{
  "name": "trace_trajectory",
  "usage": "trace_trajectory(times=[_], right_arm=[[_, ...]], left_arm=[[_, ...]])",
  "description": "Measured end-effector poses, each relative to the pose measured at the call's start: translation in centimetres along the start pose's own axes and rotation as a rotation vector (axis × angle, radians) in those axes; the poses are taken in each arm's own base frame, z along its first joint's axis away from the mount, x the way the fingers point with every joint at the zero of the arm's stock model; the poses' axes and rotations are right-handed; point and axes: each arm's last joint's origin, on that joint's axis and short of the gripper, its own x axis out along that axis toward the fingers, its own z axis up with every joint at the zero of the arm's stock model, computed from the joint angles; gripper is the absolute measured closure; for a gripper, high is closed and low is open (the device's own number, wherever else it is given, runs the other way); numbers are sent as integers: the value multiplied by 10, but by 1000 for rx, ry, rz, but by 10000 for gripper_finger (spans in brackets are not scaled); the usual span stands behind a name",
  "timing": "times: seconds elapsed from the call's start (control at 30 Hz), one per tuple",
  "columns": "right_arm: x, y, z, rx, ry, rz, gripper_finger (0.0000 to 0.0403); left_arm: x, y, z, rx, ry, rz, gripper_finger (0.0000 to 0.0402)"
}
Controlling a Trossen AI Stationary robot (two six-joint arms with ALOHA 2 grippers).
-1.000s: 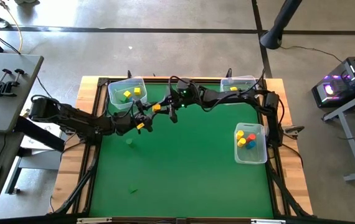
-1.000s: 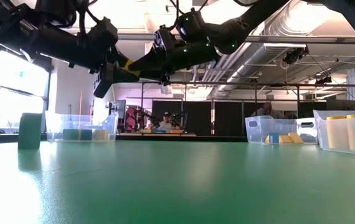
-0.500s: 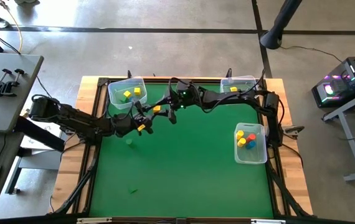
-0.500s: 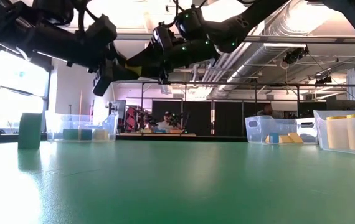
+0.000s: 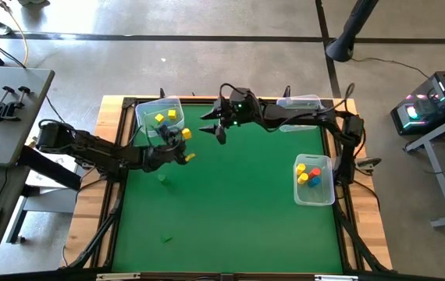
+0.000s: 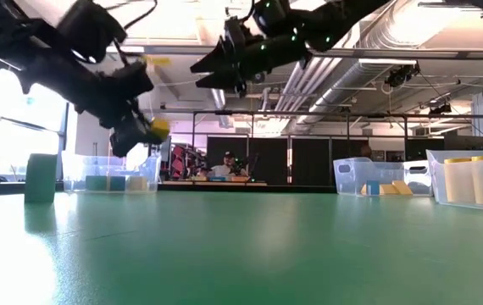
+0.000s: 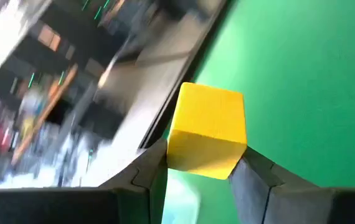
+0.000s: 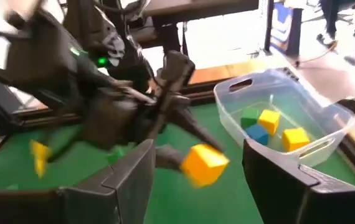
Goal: Sort blocks by size
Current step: Put the yellow cube block into the top left transparent bin, then put the green triangular block into the top right transparent bin
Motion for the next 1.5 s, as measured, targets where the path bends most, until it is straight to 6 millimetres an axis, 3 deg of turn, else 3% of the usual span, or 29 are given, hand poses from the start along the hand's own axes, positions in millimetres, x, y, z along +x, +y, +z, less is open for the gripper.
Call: trace_trajectory(times=[0.13,0.27,0.43,0.57,0.7,0.83,1.0,1.23,1.4,1.5], right_arm=[[-5,25,2,-15,69,-5,171],[-6,69,-8,-65,233,-20,171],[-11,129,-30,-193,443,-205,171],[-22,170,-50,-291,573,-422,171],[-41,202,-67,-400,644,-647,171],[-62,228,-80,-456,641,-793,171],[-86,253,-91,-468,591,-886,171],[-109,275,-100,-439,522,-928,171],[-123,279,-110,-475,449,-977,171],[-134,269,-119,-422,403,-1017,171]], left_arm=[[15,18,-3,-168,111,51,293],[37,46,0,-282,272,-14,297],[56,92,-7,-389,547,-85,298],[64,120,-18,-477,653,-152,297],[70,130,-33,-573,683,-309,294],[76,132,-45,-619,728,-351,292],[84,128,-48,-602,736,-360,281],[87,129,-47,-609,707,-349,218],[84,139,-37,-604,696,-344,197],[78,152,-23,-601,690,-345,196]])
